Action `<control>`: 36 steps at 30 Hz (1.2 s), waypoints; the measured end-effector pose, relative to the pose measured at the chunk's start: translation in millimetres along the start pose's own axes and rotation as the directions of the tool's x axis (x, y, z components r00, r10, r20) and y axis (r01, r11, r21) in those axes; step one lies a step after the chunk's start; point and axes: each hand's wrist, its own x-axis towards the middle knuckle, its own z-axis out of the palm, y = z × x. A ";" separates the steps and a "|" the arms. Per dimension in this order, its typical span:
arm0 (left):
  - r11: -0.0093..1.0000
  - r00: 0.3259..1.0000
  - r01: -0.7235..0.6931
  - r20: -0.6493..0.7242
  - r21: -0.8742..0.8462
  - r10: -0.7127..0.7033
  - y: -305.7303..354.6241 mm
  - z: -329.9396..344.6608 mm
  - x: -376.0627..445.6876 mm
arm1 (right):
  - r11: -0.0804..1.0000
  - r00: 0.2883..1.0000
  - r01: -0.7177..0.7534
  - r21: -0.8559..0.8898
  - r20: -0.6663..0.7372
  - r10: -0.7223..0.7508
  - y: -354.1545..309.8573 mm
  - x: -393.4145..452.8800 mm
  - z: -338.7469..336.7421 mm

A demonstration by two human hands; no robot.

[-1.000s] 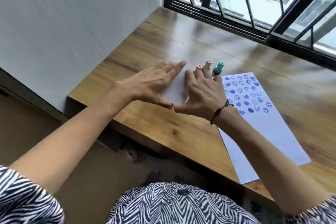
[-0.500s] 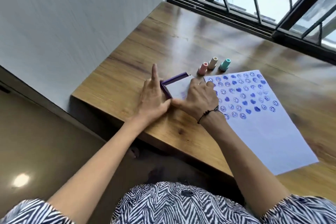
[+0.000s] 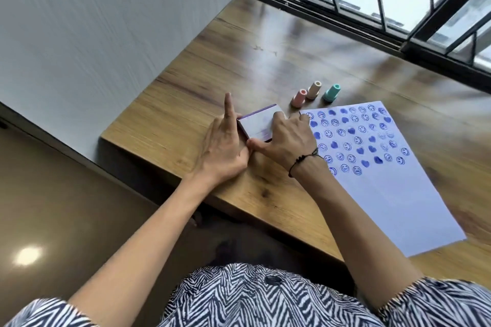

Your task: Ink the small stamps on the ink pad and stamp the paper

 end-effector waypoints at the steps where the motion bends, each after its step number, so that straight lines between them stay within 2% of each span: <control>1: 1.000 1.000 0.001 -0.003 0.006 -0.001 -0.3 0.8 -0.5 | 1.000 1.000 -0.007 0.001 -0.001 0.007 -0.8 0.1 0.1; 12: 0.999 0.997 0.034 0.065 0.024 -0.035 -1.3 1.3 -1.5 | 0.997 0.998 -0.065 -0.035 0.025 0.066 -4.3 -1.6 4.4; 18: 0.997 0.997 0.069 0.015 0.032 -0.069 0.0 3.4 -0.3 | 0.999 0.997 -0.045 -0.010 -0.061 0.044 -6.4 -4.6 1.0; 24: 0.997 0.998 0.053 0.018 0.048 -0.053 -0.1 2.4 -0.9 | 0.997 0.997 -0.079 0.020 0.006 0.079 -6.3 -3.9 3.0; 27: 0.998 0.995 0.060 0.073 0.019 -0.061 -0.3 -0.1 -2.8 | 0.995 0.993 -0.098 0.018 0.062 0.097 -6.8 -2.1 3.0; 36: 0.995 0.990 0.103 0.102 -0.013 -0.101 -3.3 0.3 -5.3 | 0.999 0.993 -0.042 -0.018 0.105 0.044 -5.4 -0.5 -1.3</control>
